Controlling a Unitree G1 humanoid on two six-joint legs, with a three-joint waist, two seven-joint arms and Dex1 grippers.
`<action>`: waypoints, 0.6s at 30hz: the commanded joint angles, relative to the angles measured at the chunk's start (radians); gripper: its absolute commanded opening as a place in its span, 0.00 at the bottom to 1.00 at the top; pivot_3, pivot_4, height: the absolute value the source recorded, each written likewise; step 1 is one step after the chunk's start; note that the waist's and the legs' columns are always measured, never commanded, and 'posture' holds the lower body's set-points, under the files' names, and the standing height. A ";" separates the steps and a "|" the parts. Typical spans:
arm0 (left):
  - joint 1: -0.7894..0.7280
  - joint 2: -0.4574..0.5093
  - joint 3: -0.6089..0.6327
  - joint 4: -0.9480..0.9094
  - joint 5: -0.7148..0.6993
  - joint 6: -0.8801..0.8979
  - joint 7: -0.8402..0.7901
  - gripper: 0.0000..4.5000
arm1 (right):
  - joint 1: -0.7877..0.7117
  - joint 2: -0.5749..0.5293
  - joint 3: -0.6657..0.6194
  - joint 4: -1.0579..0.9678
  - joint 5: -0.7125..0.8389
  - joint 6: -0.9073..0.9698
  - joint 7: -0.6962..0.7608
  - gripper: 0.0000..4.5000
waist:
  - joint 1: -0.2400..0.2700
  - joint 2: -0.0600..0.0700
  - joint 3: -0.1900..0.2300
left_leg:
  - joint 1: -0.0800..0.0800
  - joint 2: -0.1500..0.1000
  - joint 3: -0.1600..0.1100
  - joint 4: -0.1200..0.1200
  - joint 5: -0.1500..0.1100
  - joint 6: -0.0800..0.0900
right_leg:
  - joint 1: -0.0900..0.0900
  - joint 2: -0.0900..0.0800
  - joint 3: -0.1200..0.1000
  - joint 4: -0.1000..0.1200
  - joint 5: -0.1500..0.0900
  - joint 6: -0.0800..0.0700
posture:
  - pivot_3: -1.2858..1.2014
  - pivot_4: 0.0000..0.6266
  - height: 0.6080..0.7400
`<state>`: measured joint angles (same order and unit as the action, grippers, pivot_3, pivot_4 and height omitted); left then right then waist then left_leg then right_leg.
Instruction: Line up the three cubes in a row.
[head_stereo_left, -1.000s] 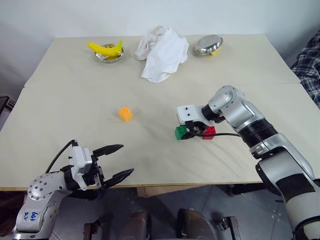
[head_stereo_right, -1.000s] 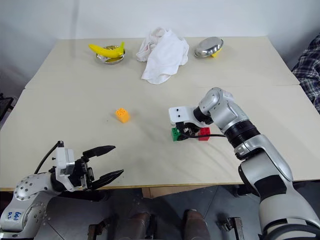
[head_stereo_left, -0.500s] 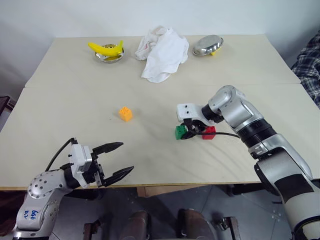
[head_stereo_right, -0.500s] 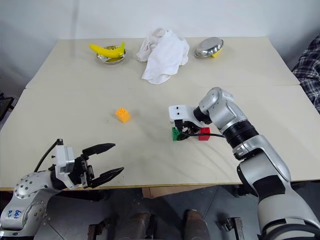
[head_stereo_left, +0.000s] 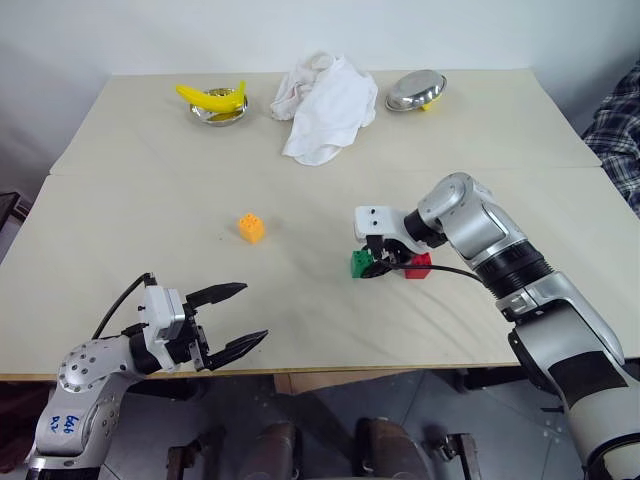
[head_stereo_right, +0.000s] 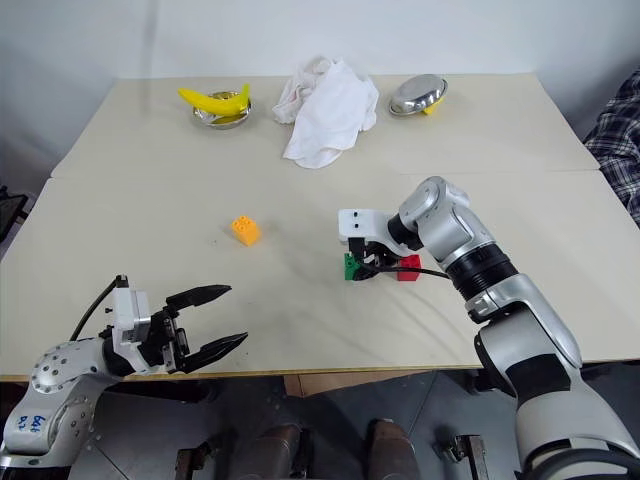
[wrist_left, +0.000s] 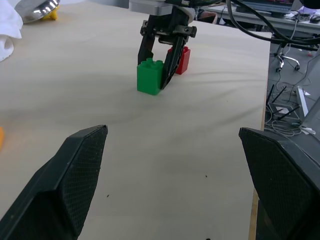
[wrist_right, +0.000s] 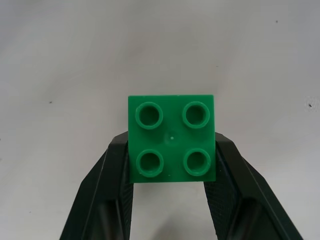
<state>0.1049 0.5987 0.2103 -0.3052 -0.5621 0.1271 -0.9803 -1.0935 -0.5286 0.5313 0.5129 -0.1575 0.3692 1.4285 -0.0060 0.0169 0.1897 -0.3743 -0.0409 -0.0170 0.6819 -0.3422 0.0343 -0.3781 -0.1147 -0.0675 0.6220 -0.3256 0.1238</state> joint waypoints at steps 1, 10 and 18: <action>-0.006 0.002 0.002 -0.010 0.003 -0.023 -0.010 1.00 | 0.020 -0.014 -0.023 -0.040 -0.004 0.026 -0.005 0.34 | 0.001 0.000 0.000 | 0.000 0.000 0.000 0.000 0.000 0.000 | 0.000 0.000 0.000 0.000 0.000 0.000 | 0.52 0.24 1.00; -0.006 0.000 0.001 -0.004 0.005 -0.028 -0.014 1.00 | 0.031 -0.019 -0.042 -0.071 -0.001 0.031 -0.005 0.78 | -0.002 0.000 0.000 | 0.000 0.000 0.000 0.000 0.000 0.000 | 0.000 0.000 0.000 0.000 0.000 0.000 | 0.52 0.24 1.00; -0.008 -0.004 -0.003 0.002 0.005 -0.030 -0.022 1.00 | 0.000 -0.023 -0.089 -0.084 0.040 0.036 0.022 0.99 | -0.002 0.000 0.000 | 0.000 0.000 0.000 -0.001 0.000 0.000 | -0.001 0.000 0.000 0.000 0.000 0.000 | 0.52 0.24 1.00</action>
<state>0.0951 0.5985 0.2074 -0.2972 -0.5592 0.1178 -0.9966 -1.0628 -0.5383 0.4792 0.4671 -0.1431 0.3981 1.4336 -0.0084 0.0169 0.1898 -0.3744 -0.0409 -0.0169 0.6807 -0.3422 0.0342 -0.3787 -0.1147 -0.0675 0.6217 -0.3256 0.1238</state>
